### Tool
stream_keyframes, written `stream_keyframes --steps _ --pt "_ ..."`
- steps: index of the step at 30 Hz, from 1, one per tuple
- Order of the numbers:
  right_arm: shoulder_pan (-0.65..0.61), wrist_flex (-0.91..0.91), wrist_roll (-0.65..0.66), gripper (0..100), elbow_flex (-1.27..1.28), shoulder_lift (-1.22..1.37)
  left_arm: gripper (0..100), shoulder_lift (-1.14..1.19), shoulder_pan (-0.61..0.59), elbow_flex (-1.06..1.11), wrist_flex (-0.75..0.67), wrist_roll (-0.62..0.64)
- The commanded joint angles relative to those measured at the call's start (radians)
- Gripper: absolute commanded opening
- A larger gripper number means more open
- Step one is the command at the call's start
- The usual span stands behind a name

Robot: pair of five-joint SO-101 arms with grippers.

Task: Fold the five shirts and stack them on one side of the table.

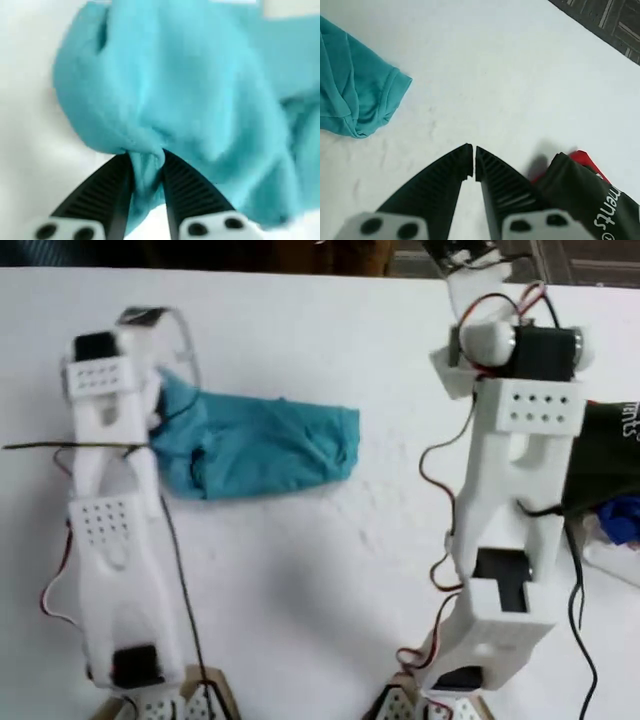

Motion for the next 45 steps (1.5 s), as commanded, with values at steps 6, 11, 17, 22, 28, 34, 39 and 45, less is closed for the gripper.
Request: stream_keyframes --steps 6,11,17,22,28,34,39,45 --pt "0.071 0.018 0.008 1.8 -0.006 -0.050 3 -0.256 0.209 0.056 0.012 0.009" --pt "0.107 0.018 0.008 1.8 -0.006 -0.050 3 -0.288 0.330 0.058 0.012 0.006" --pt "0.147 0.018 0.008 1.8 -0.006 -0.050 3 -0.288 0.485 0.058 0.012 -0.021" --pt "0.156 0.018 0.008 1.8 -0.006 -0.050 3 -0.284 0.598 0.058 0.012 -0.054" --pt "0.157 0.018 0.008 1.8 -0.006 -0.050 3 -0.281 0.631 0.056 0.003 -0.120" --pt "0.157 0.018 0.008 1.8 -0.006 -0.042 18 -0.318 0.601 0.022 0.011 -0.146" --pt "0.157 0.018 0.008 1.8 -0.005 -0.041 23 -0.407 0.545 -0.051 0.011 -0.146" --pt "0.125 0.016 0.006 1.8 0.103 -0.041 14 -0.428 0.330 -0.087 -0.055 0.011"
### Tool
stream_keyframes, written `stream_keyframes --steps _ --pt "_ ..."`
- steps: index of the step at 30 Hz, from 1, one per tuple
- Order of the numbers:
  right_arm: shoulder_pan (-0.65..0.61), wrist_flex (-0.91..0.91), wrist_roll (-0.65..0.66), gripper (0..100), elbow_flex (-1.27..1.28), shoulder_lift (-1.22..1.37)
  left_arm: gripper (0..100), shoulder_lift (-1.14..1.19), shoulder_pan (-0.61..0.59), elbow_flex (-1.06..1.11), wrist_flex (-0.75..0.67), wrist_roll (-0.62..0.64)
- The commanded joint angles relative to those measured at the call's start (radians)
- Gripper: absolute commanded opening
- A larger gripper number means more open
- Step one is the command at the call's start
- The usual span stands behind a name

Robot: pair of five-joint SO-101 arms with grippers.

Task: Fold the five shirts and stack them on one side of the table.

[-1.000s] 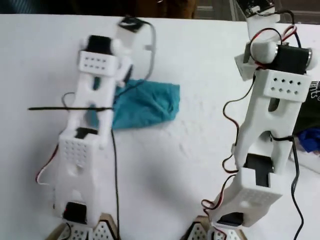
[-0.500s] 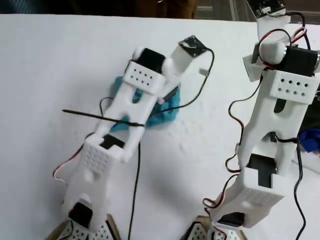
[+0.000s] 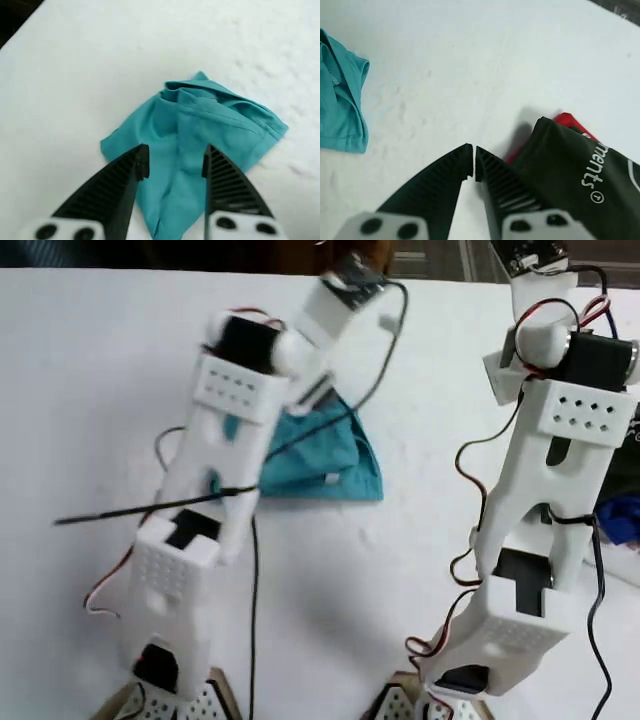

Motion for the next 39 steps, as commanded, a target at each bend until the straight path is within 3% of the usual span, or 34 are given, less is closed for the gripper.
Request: stream_keyframes --steps 1,4,7,14,24,30,39 --pt "-0.036 0.016 0.006 1.8 0.077 -0.039 13 -0.023 -0.206 -0.013 -0.084 0.157" --pt "-0.114 -0.007 0.006 1.8 0.183 -0.038 10 0.072 -0.341 0.036 -0.163 0.288" --pt "-0.211 -0.085 0.006 1.8 0.272 -0.038 9 0.190 -0.377 0.056 -0.213 0.373" --pt "-0.410 -0.329 0.006 1.8 0.371 -0.018 9 0.414 -0.338 -0.104 -0.281 0.391" --pt "-0.519 -0.567 0.003 1.8 0.299 0.236 9 0.597 -0.264 -0.232 -0.358 0.384" --pt "-0.529 -0.558 0.003 1.8 0.064 0.490 9 0.677 -0.262 -0.234 -0.376 0.384" --pt "-0.506 -0.232 0.008 1.8 -0.273 0.802 9 0.695 -0.247 -0.246 -0.393 0.385"
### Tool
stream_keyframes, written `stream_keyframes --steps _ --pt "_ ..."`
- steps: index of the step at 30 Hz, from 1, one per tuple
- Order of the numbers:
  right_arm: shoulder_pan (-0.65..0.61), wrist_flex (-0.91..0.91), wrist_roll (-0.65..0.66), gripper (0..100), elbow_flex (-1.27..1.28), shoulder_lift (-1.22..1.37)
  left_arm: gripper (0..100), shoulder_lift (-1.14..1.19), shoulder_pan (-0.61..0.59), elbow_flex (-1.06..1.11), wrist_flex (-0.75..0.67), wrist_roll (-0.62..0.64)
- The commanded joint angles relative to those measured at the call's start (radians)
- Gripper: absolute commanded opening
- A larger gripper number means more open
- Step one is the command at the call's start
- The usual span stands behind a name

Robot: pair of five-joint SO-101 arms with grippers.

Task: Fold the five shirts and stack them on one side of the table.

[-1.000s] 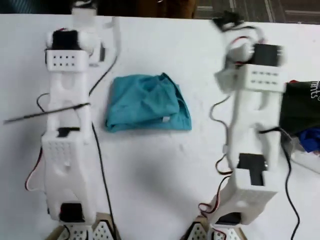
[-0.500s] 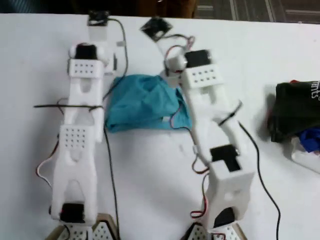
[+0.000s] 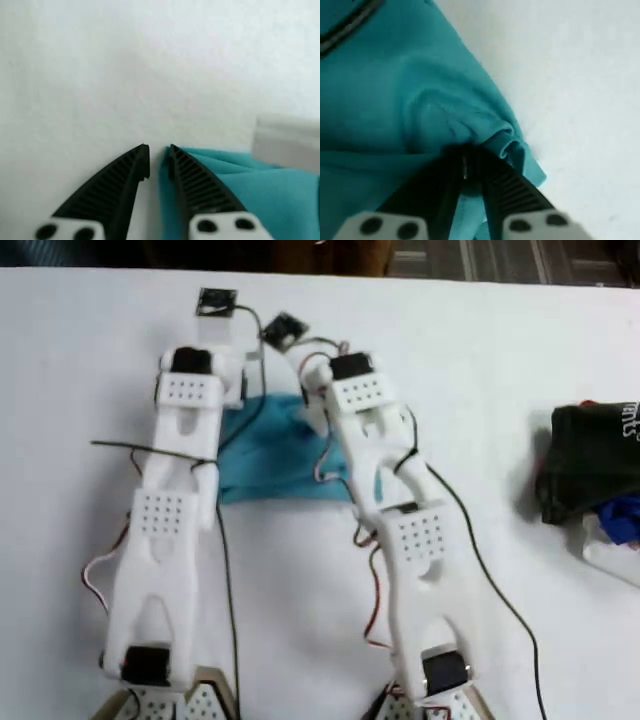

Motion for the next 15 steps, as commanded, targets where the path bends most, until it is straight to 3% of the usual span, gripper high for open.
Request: stream_keyframes --steps 1,7,15 --pt "0.016 0.170 0.008 1.8 -0.157 0.044 9 -0.009 0.025 -0.038 -0.011 0.003" --pt "0.059 0.375 0.008 1.8 -0.341 0.076 9 -0.009 0.025 -0.033 -0.011 0.003" --pt "0.111 0.377 0.063 1.8 -0.267 0.058 9 -0.008 0.025 -0.031 -0.011 0.003"
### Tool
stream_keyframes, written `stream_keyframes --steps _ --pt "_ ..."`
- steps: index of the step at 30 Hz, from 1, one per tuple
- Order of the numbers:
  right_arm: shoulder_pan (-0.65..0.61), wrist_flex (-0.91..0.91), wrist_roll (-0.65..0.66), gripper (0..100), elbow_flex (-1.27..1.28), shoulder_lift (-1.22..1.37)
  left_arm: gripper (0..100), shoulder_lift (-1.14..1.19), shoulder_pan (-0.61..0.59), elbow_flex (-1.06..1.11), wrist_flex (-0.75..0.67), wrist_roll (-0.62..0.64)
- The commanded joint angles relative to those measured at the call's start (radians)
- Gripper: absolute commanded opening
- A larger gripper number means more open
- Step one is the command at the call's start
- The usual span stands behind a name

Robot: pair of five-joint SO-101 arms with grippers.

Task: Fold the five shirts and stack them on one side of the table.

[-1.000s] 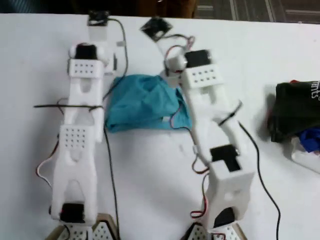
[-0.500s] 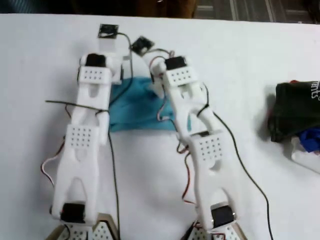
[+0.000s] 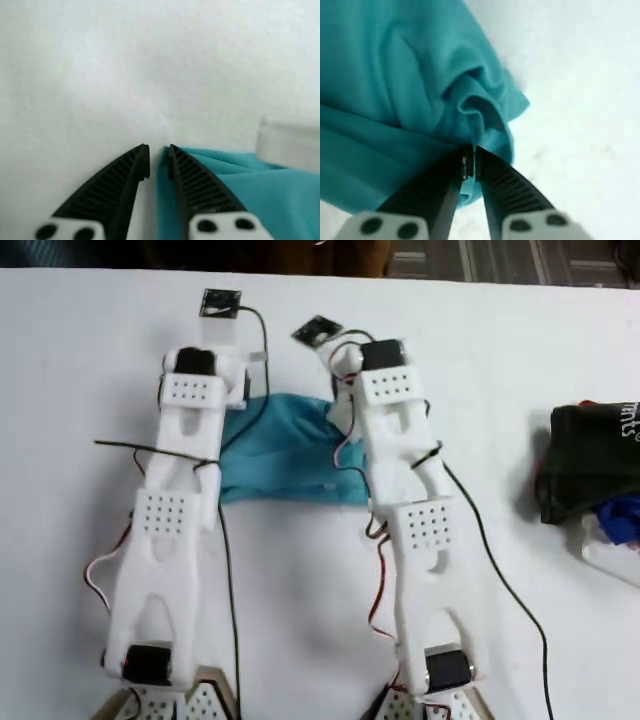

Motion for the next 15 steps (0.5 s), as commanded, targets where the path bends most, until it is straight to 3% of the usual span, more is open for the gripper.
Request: stream_keyframes --steps 1,15 --pt "0.004 0.024 0.044 1.8 0.046 -0.044 9 -0.008 0.014 -0.031 -0.011 0.003" --pt "-0.056 0.018 0.130 1.8 0.703 -0.452 9 -0.008 0.009 -0.030 -0.020 0.008"
